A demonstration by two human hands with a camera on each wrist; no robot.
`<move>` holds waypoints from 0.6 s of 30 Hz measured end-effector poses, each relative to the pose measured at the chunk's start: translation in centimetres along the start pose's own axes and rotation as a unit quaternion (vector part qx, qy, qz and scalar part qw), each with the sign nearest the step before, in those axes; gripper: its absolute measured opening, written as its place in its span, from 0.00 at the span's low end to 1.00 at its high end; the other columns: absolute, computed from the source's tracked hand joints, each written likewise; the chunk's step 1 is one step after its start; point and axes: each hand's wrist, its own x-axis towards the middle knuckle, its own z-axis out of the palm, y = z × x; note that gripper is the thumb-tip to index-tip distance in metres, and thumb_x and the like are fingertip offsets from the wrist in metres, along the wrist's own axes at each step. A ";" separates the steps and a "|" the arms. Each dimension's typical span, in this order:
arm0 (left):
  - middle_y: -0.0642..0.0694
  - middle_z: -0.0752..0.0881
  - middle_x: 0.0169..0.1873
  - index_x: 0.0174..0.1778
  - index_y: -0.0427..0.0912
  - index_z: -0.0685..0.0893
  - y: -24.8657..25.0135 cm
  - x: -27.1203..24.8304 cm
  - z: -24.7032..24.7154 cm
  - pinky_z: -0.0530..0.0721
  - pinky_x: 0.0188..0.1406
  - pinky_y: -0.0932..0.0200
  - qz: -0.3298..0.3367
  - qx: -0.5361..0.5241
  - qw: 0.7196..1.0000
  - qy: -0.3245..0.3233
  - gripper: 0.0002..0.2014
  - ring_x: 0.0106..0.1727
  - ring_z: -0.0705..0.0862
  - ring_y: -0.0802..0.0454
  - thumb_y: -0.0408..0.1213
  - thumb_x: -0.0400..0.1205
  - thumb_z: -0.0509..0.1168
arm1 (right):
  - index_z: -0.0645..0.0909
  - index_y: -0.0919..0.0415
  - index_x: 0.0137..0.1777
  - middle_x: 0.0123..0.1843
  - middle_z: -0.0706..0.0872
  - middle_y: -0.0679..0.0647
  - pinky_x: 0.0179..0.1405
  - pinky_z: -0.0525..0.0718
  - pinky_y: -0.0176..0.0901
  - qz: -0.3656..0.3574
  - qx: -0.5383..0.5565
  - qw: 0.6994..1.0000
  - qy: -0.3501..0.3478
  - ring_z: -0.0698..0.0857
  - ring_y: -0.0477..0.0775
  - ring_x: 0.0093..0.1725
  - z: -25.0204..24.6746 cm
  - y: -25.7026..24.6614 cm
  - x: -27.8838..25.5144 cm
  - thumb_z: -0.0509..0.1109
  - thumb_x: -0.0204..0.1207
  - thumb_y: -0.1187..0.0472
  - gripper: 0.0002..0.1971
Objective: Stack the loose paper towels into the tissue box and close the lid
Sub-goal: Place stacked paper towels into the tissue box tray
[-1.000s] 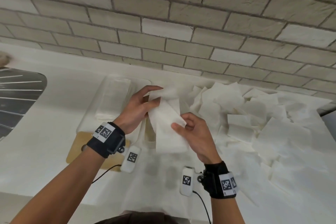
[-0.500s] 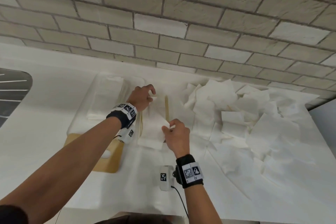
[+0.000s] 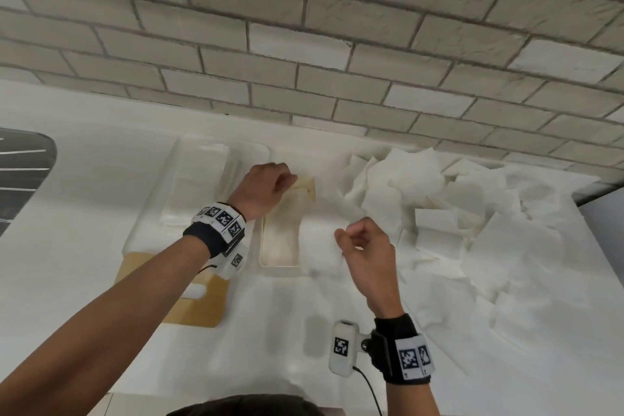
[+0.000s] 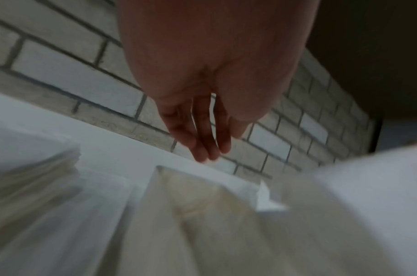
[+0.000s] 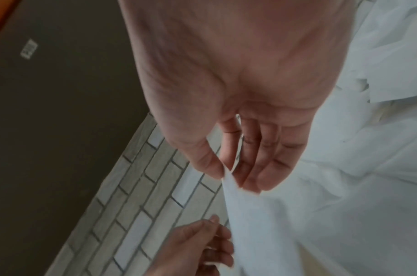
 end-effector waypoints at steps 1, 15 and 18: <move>0.50 0.92 0.39 0.52 0.49 0.86 1.0 -0.5 -0.9 0.86 0.56 0.47 -0.036 -0.049 0.998 -0.035 0.19 0.49 0.90 0.45 0.59 0.93 0.57 | 0.82 0.57 0.44 0.40 0.88 0.42 0.47 0.83 0.31 0.002 0.035 0.999 -0.009 0.88 0.41 0.44 -0.2 -0.4 0.1 0.78 0.84 0.63 0.09; 0.52 0.89 0.53 0.60 0.48 0.79 3.5 -6.4 1.9 0.89 0.60 0.46 -0.044 -0.102 0.978 -0.176 0.27 0.53 0.89 0.50 0.69 0.84 0.66 | 0.87 0.44 0.71 0.55 0.91 0.44 0.44 0.81 0.44 -0.041 0.138 0.988 0.059 0.83 0.50 0.44 -1.9 -1.1 1.5 0.61 0.81 0.80 0.32; 0.55 0.84 0.55 0.60 0.51 0.77 4.2 -7.6 4.5 0.87 0.56 0.50 -0.002 0.011 0.982 -0.188 0.32 0.55 0.85 0.51 0.72 0.74 0.72 | 0.94 0.45 0.64 0.58 0.94 0.35 0.58 0.84 0.42 0.004 0.083 0.996 -0.011 0.86 0.46 0.52 -2.3 -0.8 2.5 0.59 0.83 0.78 0.30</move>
